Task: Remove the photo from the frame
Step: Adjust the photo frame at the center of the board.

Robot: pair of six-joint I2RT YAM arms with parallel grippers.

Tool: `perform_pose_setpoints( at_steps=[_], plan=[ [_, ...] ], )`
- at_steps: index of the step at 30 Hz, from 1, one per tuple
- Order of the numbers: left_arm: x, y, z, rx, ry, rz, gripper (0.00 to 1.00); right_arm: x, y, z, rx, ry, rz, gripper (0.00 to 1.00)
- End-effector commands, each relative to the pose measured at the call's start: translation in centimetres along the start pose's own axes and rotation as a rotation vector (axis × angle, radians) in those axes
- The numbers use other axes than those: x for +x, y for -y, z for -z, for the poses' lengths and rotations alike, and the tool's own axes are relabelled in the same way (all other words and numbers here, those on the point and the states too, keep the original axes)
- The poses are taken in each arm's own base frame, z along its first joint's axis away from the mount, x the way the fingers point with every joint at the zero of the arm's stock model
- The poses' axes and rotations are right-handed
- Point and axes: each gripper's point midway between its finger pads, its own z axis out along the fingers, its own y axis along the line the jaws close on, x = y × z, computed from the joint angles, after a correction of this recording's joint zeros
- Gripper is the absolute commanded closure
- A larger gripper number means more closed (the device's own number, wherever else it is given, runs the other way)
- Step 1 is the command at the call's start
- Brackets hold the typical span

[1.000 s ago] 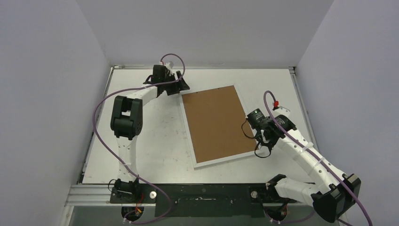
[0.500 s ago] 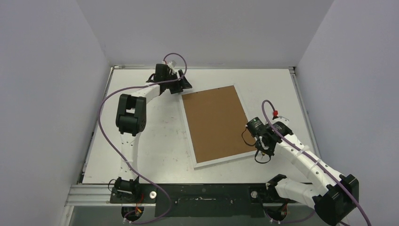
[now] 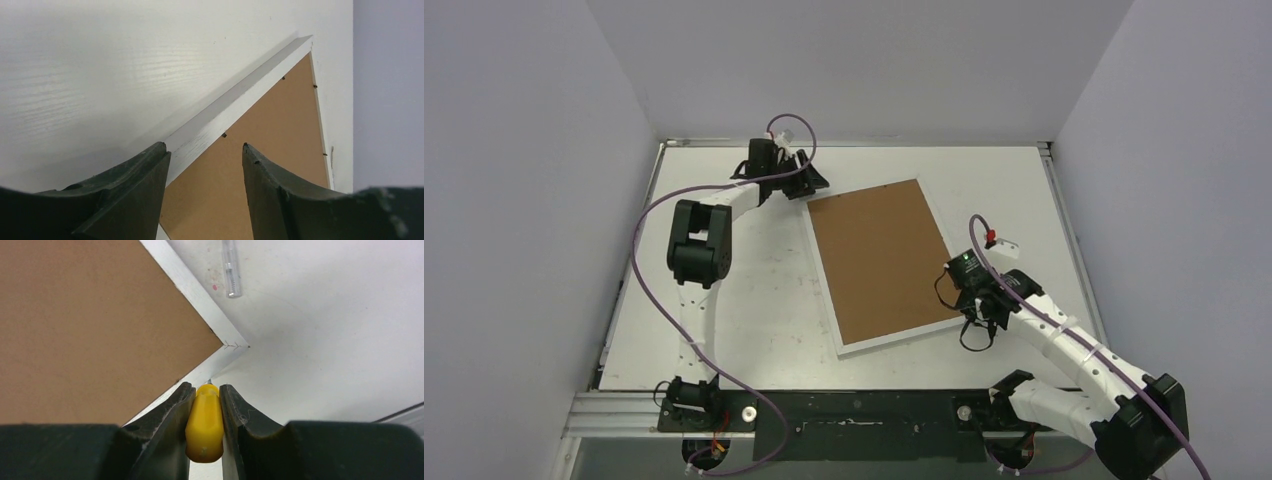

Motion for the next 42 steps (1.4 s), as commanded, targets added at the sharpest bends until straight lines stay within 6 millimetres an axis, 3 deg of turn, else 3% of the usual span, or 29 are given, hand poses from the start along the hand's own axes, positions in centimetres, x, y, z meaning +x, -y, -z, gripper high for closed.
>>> perform_pose_setpoints(
  at_steps=[1,6,13,23,29,33,42],
  plan=[
    [0.9,0.1,1.9,0.081,-0.015,0.109,0.47,-3.7,-4.4,0.4,-0.196,0.137,-0.074,0.95],
    [1.4,-1.7,5.6,0.041,0.062,0.173,0.50,-5.2,-5.4,0.3,-0.236,0.184,-0.066,0.95],
    [6.3,-4.0,9.9,-0.092,0.100,0.232,0.50,-7.5,-5.4,-2.0,-0.224,0.176,-0.102,0.95],
    [12.5,-4.1,15.6,-0.174,0.112,0.274,0.50,-9.1,-10.0,-4.2,-0.404,0.104,-0.089,0.95],
    [16.6,-3.3,16.7,-0.205,0.044,0.256,0.50,-10.5,-13.0,-5.4,-0.457,0.093,-0.076,0.95],
    [18.3,-2.8,17.6,-0.213,0.032,0.252,0.50,-10.8,-14.6,-6.3,-0.486,0.076,-0.076,0.95],
    [23.2,1.0,18.1,-0.182,-0.064,0.194,0.50,-14.1,-15.5,-7.7,-0.460,0.143,-0.092,0.95]
  ],
)
